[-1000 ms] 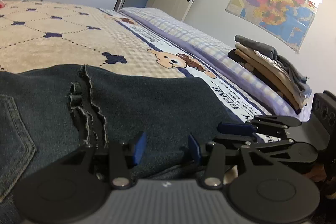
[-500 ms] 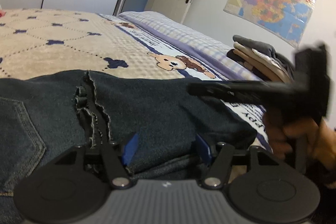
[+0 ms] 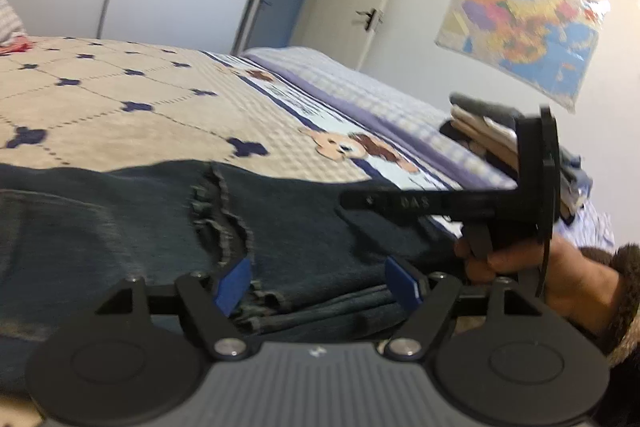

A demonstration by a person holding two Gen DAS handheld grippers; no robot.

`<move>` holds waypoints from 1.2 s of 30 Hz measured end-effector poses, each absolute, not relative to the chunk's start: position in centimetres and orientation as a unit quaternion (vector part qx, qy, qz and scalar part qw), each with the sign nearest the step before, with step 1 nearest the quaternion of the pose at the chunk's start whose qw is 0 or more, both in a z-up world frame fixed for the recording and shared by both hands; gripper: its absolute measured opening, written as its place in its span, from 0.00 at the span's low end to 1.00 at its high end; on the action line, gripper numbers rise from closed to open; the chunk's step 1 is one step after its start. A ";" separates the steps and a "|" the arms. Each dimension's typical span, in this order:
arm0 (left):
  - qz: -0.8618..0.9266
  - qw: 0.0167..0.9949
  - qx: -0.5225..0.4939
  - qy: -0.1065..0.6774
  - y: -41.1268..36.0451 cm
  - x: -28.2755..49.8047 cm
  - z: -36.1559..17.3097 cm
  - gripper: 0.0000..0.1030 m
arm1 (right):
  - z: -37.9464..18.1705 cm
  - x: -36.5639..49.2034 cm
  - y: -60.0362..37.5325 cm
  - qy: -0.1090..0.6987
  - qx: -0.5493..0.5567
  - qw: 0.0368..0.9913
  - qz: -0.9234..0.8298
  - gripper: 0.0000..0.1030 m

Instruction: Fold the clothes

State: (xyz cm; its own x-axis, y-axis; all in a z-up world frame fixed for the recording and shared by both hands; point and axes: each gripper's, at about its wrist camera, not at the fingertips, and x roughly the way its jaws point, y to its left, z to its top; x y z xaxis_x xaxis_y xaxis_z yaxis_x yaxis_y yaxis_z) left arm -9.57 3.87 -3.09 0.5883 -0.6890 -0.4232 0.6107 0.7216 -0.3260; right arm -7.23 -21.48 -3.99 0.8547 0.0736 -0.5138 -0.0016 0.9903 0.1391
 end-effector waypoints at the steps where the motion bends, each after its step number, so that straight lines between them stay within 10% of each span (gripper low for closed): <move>1: -0.356 0.892 -0.078 0.267 4.5 -9.7 -3.0 0.74 | -4.0 -7.4 -21.1 0.267 0.065 0.961 0.024 0.40; 36: -0.300 0.901 -0.108 0.295 14.7 -9.1 -5.2 0.74 | -3.5 4.6 -3.8 0.362 0.072 0.905 0.212 0.20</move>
